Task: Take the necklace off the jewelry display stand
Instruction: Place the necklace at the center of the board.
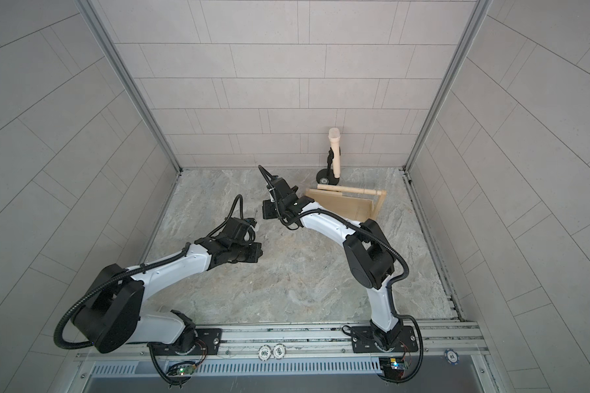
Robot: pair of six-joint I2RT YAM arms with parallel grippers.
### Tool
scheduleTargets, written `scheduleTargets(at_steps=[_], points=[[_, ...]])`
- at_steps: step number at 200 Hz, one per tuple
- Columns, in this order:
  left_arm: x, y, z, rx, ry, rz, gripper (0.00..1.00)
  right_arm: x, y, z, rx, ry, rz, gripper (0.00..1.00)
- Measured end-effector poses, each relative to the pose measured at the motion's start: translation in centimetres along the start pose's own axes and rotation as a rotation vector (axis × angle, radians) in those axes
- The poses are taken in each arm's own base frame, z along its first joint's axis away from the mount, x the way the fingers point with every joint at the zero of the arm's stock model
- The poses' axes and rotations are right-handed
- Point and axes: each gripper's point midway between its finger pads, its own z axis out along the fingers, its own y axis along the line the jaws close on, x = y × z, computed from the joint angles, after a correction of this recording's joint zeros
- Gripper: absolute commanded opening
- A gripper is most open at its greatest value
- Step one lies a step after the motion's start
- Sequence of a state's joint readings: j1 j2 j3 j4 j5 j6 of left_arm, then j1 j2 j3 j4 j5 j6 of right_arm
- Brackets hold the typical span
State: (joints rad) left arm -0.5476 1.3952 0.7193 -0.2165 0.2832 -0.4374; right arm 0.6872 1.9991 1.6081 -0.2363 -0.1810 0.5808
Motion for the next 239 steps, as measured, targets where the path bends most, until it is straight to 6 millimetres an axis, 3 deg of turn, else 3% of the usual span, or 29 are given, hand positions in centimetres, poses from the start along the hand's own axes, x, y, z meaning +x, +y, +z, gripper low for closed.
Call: scheduleTargets(at_steps=[92,138,239], points=[[1.6,1.6,1.1,-0.040,0.047,-0.024,0.01,2.1,-0.5,3.4,-0.018,0.060,0.026,0.00],[2.5,2.9,1.8,-0.064,0.065,-0.045,0.01,2.2,-0.4,4.5,-0.032,0.069,0.029,0.00],[1.8,3.8,2.4,-0.071,0.047,-0.062,0.01,3.5,-0.7,6.3,-0.039,0.103,0.042,0.00]])
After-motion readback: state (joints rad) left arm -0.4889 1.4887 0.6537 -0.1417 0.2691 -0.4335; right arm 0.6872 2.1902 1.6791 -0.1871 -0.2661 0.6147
